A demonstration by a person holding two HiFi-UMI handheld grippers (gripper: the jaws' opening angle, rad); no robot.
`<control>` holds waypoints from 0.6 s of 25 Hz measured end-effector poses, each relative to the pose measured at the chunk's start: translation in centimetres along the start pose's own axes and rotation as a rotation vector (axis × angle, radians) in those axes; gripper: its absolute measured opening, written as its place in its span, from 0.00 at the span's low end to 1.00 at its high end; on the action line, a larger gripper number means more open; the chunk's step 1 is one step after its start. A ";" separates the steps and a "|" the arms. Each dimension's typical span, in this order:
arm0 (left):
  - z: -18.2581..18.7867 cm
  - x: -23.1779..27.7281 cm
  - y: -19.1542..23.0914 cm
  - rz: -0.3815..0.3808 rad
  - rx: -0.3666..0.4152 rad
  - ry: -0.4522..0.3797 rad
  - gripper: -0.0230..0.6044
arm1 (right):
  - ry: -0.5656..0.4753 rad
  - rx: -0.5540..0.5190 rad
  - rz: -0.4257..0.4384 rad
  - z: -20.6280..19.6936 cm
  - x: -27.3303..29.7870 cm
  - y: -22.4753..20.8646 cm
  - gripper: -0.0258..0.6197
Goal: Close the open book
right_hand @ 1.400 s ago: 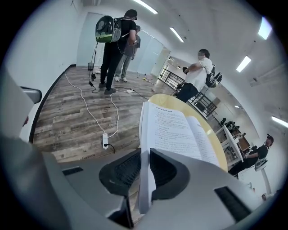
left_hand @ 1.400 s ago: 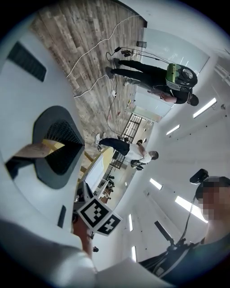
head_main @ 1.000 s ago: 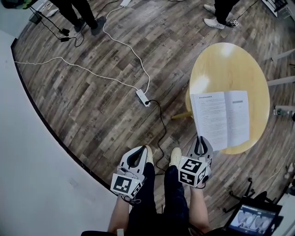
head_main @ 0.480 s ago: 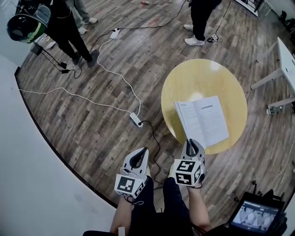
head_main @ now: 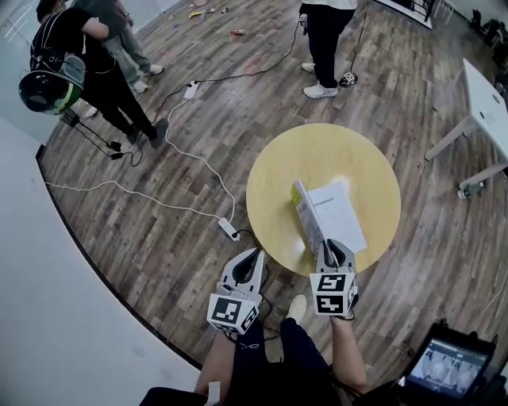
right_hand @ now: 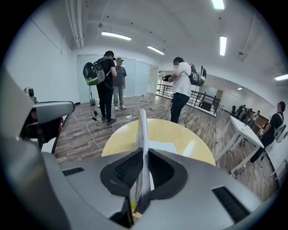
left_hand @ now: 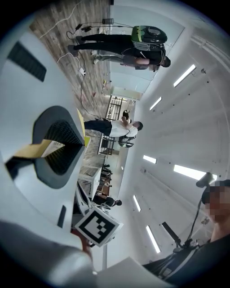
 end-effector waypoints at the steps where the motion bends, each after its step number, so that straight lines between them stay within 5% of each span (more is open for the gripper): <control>1: 0.4 0.7 -0.4 0.005 0.006 -0.007 0.03 | -0.008 0.018 0.012 -0.1 0.1 -1.2 0.11; 9: -1.2 4.5 -3.3 0.035 0.030 0.037 0.03 | 0.029 0.103 0.019 -5.2 4.5 -12.1 0.11; 15: -4.7 5.7 -4.2 0.039 0.033 0.087 0.03 | 0.059 0.145 0.019 -9.8 6.5 -13.6 0.10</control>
Point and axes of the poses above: the fingertips, and each gripper's own axes: x forward along the fingers, y to its left, z out of its top, the point moved 3 cm from there along -x, backward along the fingers, and after that the axes turned 8 degrees about x, right-handed, at the moved point
